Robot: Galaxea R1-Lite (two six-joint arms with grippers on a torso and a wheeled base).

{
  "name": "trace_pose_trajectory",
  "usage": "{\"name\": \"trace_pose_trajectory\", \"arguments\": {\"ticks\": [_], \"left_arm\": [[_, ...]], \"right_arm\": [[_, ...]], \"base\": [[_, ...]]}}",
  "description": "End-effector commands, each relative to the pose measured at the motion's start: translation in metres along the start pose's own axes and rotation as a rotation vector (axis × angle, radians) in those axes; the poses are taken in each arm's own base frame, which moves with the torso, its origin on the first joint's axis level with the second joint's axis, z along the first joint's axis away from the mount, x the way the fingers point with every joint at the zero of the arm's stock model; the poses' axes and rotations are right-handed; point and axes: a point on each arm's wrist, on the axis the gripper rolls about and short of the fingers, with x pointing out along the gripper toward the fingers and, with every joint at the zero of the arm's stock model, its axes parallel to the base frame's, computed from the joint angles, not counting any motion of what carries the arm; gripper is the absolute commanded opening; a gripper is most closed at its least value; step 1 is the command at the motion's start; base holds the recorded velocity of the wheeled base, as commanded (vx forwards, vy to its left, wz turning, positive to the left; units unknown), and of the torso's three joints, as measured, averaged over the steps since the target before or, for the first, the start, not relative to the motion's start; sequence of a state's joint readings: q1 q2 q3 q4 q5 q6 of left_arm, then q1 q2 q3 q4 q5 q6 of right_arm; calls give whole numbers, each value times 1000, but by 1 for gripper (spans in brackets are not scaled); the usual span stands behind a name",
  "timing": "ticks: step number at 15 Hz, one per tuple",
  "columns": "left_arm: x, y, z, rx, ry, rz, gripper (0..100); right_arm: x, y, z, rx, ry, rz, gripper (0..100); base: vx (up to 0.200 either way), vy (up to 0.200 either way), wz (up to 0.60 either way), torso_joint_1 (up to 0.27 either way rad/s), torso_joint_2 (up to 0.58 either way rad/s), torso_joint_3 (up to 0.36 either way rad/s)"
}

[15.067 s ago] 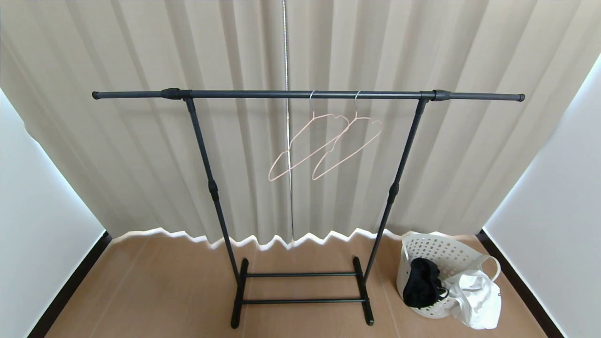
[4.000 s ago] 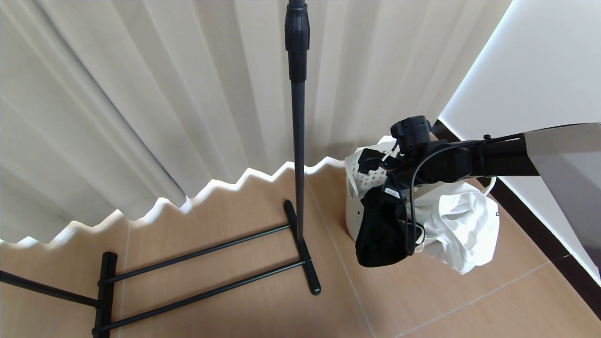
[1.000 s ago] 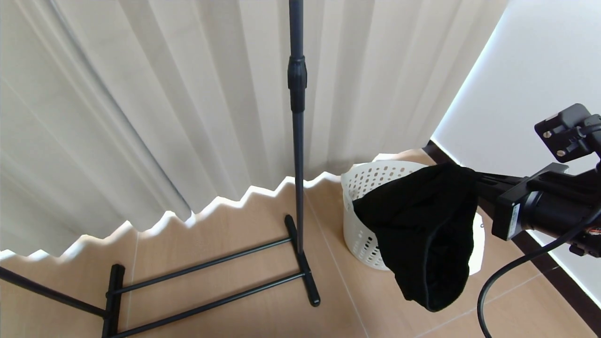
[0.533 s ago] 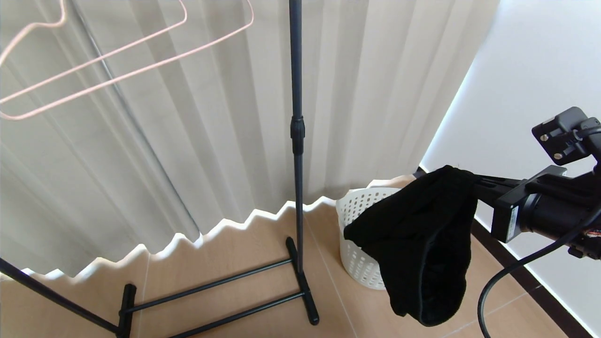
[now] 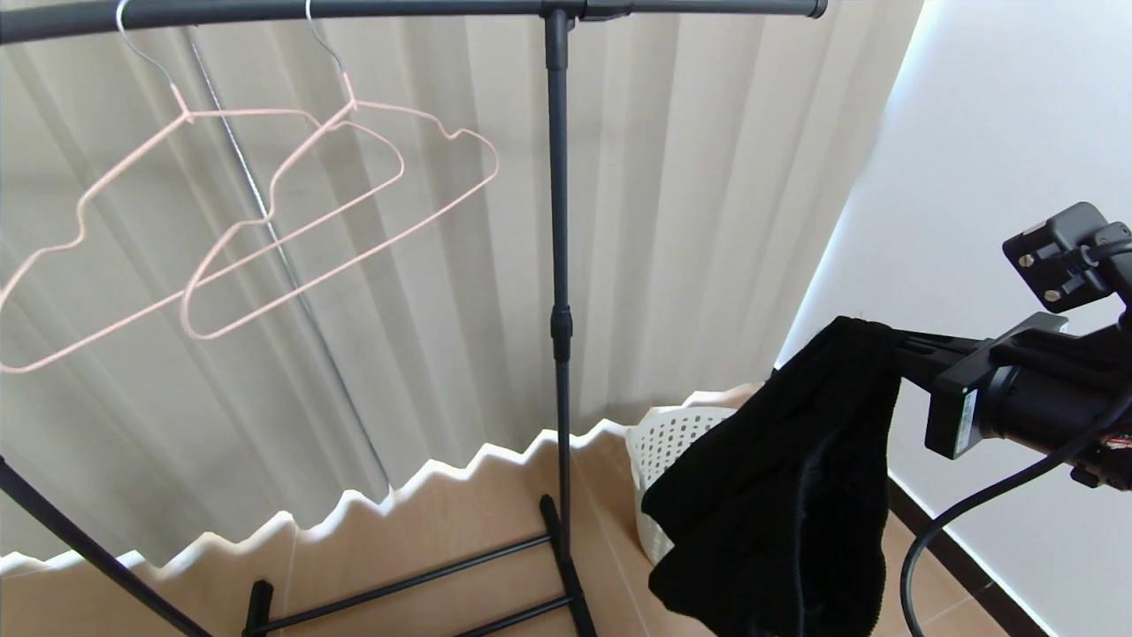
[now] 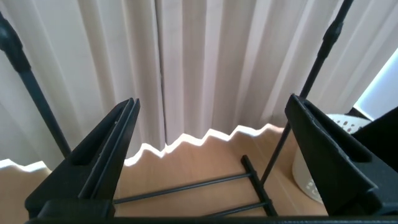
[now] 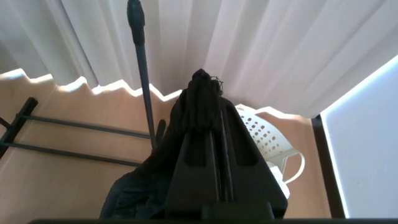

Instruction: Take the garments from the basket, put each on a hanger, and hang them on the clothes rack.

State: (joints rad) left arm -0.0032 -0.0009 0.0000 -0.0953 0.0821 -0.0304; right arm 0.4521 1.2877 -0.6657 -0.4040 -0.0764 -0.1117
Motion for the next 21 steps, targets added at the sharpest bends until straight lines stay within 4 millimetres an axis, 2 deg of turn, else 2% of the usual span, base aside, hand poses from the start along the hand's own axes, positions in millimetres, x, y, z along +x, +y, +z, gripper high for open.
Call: {"name": "trace_pose_trajectory", "arguments": {"ticks": [1,6,14,21], "left_arm": [[0,0,0,0,1,-1,100],[0,0,0,4,0,1,100],[0,0,0,4,0,1,100],[0,0,0,6,0,1,100]], "right_arm": [[1,0,0,0,1,0,0],[4,1,-3,-2,18,2,0],[4,1,-6,-6,-6,-2,0],[2,1,-6,-4,-11,-3,0]], "base": [[0,0,0,173,-496,-139],[0,0,0,192,-519,-186],[0,0,0,239,-574,-333],[0,0,0,178,-406,-230]]}}
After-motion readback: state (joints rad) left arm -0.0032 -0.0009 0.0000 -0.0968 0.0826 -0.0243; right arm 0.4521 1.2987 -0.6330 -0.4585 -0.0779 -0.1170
